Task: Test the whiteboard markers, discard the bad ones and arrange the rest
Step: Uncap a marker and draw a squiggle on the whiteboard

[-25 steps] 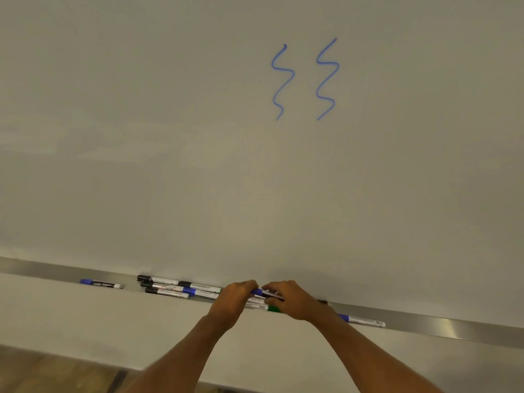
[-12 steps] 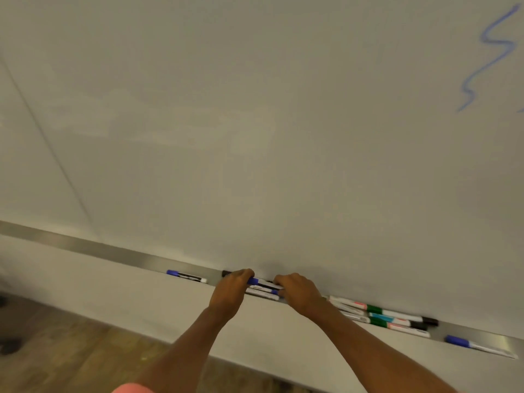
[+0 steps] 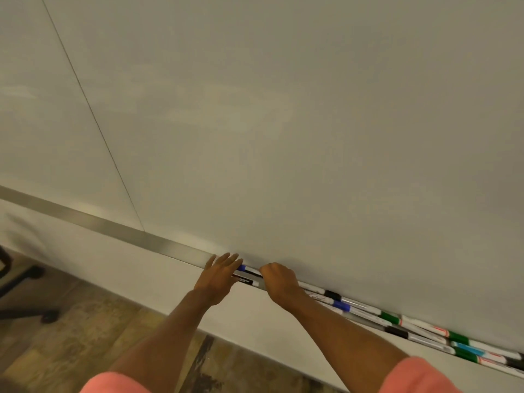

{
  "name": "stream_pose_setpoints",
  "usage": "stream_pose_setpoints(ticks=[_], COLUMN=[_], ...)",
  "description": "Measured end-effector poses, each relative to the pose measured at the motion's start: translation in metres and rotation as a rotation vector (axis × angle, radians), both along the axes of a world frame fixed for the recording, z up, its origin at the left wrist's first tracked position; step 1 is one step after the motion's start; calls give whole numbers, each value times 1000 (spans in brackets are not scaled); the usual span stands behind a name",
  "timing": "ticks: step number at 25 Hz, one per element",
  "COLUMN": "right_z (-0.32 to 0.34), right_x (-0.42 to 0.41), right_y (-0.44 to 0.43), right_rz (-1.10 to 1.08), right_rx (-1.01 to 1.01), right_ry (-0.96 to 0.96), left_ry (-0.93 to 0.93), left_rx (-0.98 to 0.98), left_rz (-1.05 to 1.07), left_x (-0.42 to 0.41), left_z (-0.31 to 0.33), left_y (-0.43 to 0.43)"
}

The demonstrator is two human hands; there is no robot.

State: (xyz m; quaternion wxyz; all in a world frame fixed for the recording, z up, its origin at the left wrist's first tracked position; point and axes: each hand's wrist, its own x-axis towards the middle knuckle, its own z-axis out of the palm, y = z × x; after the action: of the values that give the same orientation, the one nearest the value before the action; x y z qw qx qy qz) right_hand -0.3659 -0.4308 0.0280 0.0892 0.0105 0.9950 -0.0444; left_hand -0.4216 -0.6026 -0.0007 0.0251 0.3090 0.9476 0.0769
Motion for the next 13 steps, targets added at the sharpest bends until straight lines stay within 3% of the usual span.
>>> stream_pose_setpoints(ticks=[6, 13], right_z=[-21, -40], right_x=[-29, -43], right_y=[-22, -21], right_rz=[1, 3], right_rx=[54, -68], right_ry=[-9, -24], left_ry=[-125, -194], left_rx=[-143, 8], left_rz=[-10, 96], left_x=[-21, -30], left_z=[-25, -53], left_y=[-17, -13])
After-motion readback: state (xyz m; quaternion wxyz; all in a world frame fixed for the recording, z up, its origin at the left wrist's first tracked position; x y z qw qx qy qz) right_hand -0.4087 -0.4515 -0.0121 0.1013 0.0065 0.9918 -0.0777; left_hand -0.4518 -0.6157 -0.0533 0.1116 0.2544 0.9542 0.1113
